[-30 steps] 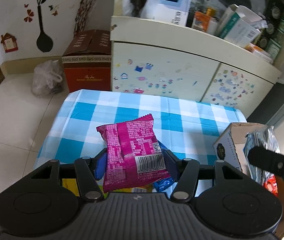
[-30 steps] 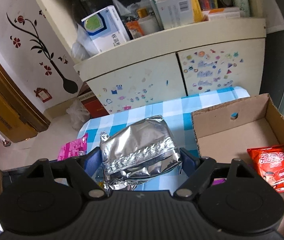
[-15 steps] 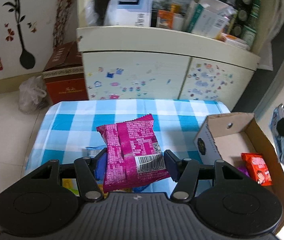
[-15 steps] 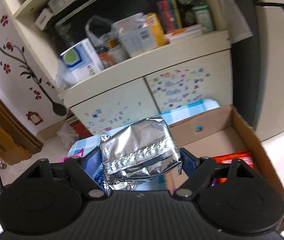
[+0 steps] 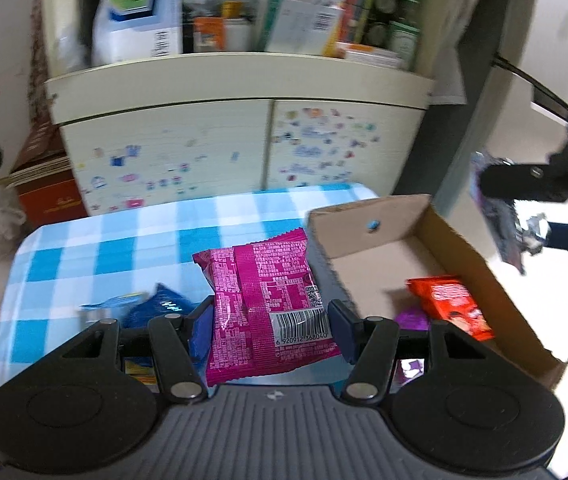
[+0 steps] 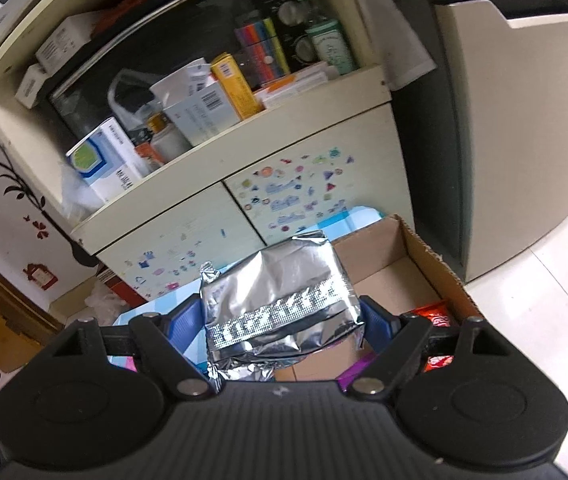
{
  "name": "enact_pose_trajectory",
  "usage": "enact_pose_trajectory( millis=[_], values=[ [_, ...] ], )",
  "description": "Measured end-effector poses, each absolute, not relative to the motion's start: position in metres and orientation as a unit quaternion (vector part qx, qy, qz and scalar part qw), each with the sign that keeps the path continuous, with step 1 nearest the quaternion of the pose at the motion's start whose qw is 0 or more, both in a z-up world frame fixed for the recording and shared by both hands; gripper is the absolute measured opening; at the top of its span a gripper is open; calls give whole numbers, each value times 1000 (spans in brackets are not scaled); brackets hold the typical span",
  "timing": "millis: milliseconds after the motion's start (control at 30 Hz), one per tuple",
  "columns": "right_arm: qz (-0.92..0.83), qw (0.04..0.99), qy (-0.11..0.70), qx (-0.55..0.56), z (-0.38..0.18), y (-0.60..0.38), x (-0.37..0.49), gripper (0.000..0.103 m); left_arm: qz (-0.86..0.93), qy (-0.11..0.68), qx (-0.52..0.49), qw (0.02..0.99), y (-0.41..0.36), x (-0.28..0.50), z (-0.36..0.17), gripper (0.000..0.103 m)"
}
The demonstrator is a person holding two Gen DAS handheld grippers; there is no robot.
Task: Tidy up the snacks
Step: 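Lift the silver pack and pink bag and carry them over the box, then open both tools to drop the silver pack and pink bag into the box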
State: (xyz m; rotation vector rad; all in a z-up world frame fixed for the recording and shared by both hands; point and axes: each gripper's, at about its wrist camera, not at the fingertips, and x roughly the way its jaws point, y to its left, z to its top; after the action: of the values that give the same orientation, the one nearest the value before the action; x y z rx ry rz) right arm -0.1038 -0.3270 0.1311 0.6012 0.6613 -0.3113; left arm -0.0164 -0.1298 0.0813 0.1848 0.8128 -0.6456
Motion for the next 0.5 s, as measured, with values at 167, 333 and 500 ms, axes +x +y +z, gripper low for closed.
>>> enact_pose_trajectory(
  millis=[167, 333, 500],
  values=[
    [-168, 884, 314, 304, 129, -339, -108, 82, -343, 378, 85, 856, -144, -27, 79, 64],
    [-181, 874, 310, 328, 126, -351, -111, 82, -373, 373, 86, 845, -161, -36, 73, 64],
    [-197, 862, 314, 345, 121, -360, -113, 82, -399, 377, 100, 830, -178, -46, 63, 64]
  ],
)
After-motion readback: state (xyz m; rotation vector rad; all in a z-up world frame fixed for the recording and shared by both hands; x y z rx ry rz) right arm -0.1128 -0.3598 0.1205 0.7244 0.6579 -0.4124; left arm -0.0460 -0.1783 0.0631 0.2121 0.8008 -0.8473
